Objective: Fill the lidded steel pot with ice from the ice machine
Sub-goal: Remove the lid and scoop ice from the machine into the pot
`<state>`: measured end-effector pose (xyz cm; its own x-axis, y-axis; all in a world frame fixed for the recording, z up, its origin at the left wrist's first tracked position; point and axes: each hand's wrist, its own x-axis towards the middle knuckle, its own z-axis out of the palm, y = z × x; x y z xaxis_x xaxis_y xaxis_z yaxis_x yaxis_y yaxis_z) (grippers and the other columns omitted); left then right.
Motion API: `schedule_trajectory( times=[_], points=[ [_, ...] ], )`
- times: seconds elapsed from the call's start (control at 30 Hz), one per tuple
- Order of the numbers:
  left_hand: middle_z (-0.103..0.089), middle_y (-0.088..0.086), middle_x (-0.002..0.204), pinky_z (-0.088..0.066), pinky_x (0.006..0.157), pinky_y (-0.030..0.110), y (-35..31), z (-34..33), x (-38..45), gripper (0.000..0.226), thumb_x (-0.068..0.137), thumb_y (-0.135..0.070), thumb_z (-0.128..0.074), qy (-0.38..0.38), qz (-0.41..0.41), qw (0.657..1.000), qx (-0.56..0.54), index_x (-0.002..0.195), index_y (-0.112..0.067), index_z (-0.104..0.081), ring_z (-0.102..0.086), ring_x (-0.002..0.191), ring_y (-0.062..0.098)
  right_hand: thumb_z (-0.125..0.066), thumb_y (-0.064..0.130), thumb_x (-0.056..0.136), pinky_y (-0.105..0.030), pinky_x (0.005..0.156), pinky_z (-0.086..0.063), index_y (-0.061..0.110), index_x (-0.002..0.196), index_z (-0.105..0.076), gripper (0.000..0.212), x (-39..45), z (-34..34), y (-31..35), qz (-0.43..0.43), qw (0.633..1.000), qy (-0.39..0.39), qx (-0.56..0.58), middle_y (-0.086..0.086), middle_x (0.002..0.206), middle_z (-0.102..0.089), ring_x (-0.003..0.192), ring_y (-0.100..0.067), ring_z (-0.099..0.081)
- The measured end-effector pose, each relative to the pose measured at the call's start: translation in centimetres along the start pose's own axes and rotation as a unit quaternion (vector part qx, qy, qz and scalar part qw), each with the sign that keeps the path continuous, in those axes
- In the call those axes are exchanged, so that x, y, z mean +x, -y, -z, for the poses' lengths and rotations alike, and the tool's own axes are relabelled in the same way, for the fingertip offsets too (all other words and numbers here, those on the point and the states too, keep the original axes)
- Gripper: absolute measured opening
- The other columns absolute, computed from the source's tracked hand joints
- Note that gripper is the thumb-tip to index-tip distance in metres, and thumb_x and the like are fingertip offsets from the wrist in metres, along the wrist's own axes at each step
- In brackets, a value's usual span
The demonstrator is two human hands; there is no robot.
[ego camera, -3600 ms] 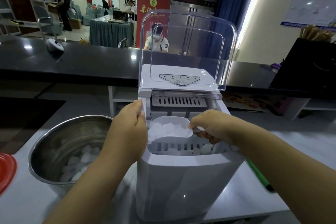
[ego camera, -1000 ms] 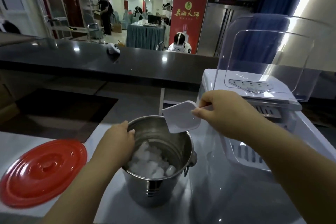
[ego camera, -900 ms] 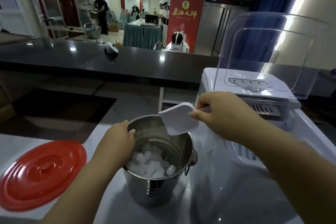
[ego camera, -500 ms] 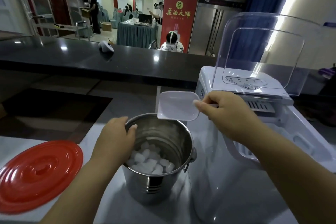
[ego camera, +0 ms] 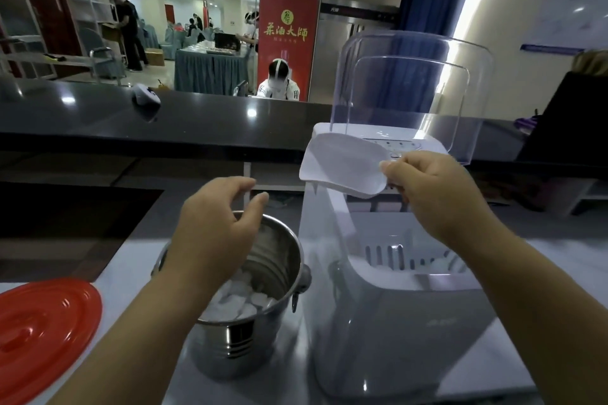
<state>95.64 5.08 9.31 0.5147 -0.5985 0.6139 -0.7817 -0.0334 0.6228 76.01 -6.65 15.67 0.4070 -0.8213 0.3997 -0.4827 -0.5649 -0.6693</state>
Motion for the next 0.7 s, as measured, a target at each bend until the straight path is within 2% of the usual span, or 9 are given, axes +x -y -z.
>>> schedule_trajectory(
  times=[0.1, 0.2, 0.3, 0.37, 0.43, 0.53, 0.7],
  points=[
    [-0.066, -0.005, 0.099, -0.042, 0.077, 0.015, -1.9, -1.5, 0.1, 0.026, 0.085, -0.022, -0.066, 0.017, -0.012, 1.0, -0.018, 0.109, -0.013, -0.067, -0.061, 0.093, 0.011, -0.053, 0.023, 0.092, -0.028, 0.054, -0.037, 0.001, 0.068, -0.06, 0.033, -0.3, 1.8, -1.1, 0.008, 0.999, -0.011, -0.04, -0.01, 0.059, -0.054, 0.055, -0.017, -0.045],
    [-0.063, -0.006, 0.104, -0.043, 0.079, 0.016, -3.8, -3.1, 0.0, 0.033, 0.086, -0.025, -0.063, 0.038, -0.035, 0.998, -0.03, 0.117, -0.014, -0.063, -0.058, 0.095, 0.009, -0.057, 0.018, 0.086, -0.03, 0.054, -0.038, 0.005, 0.06, -0.057, 0.029, -0.5, 3.6, -2.2, 0.026, 0.995, -0.038, -0.087, -0.011, 0.06, -0.058, 0.056, -0.021, -0.048],
    [-0.064, -0.002, 0.114, -0.043, 0.088, 0.021, -5.3, -4.6, -0.1, 0.039, 0.087, -0.026, -0.062, 0.051, -0.044, 0.997, -0.04, 0.124, -0.013, -0.059, -0.055, 0.102, 0.006, -0.057, 0.024, 0.08, -0.031, 0.057, -0.041, 0.014, 0.059, -0.056, 0.023, -0.5, 5.2, -3.5, 0.041, 0.986, -0.058, -0.148, -0.005, 0.061, -0.06, 0.061, -0.022, -0.053],
    [-0.062, -0.002, 0.122, -0.043, 0.092, 0.023, -6.1, -5.6, -0.2, 0.043, 0.088, -0.03, -0.059, 0.061, -0.04, 0.997, -0.037, 0.128, -0.013, -0.056, -0.053, 0.109, 0.006, -0.056, 0.029, 0.08, -0.029, 0.055, -0.039, 0.018, 0.061, -0.055, 0.022, -0.4, 6.2, -4.1, 0.043, 0.976, -0.041, -0.211, -0.001, 0.063, -0.059, 0.062, -0.019, -0.053],
    [-0.058, 0.002, 0.13, -0.044, 0.098, 0.029, -6.8, -6.6, -0.3, 0.051, 0.09, -0.036, -0.055, 0.078, -0.029, 0.996, -0.017, 0.135, -0.013, -0.05, -0.054, 0.118, 0.016, -0.055, 0.032, 0.083, -0.026, 0.053, -0.037, 0.02, 0.066, -0.054, 0.022, -0.2, 7.0, -4.6, 0.039, 0.958, -0.001, -0.284, 0.0, 0.067, -0.059, 0.065, -0.018, -0.053],
    [-0.051, 0.007, 0.138, -0.033, 0.099, 0.023, -7.5, -7.7, -0.4, 0.056, 0.091, -0.035, -0.055, 0.089, -0.004, 0.996, 0.016, 0.139, -0.009, -0.042, -0.047, 0.127, 0.021, -0.051, 0.034, 0.087, -0.025, 0.051, -0.036, 0.018, 0.073, -0.056, 0.022, 0.4, 7.4, -5.6, 0.051, 0.914, 0.045, -0.399, 0.001, 0.07, -0.056, 0.067, -0.019, -0.052],
    [-0.053, 0.01, 0.134, -0.031, 0.094, 0.02, -7.8, -8.1, -0.5, 0.052, 0.09, -0.027, -0.059, 0.084, 0.018, 0.996, 0.029, 0.136, -0.005, -0.046, -0.049, 0.123, 0.024, -0.051, 0.029, 0.089, -0.029, 0.058, -0.041, 0.02, 0.089, -0.06, 0.013, 1.2, 7.6, -6.1, 0.078, 0.854, 0.105, -0.504, 0.001, 0.083, -0.057, 0.081, -0.022, -0.055]
  ],
)
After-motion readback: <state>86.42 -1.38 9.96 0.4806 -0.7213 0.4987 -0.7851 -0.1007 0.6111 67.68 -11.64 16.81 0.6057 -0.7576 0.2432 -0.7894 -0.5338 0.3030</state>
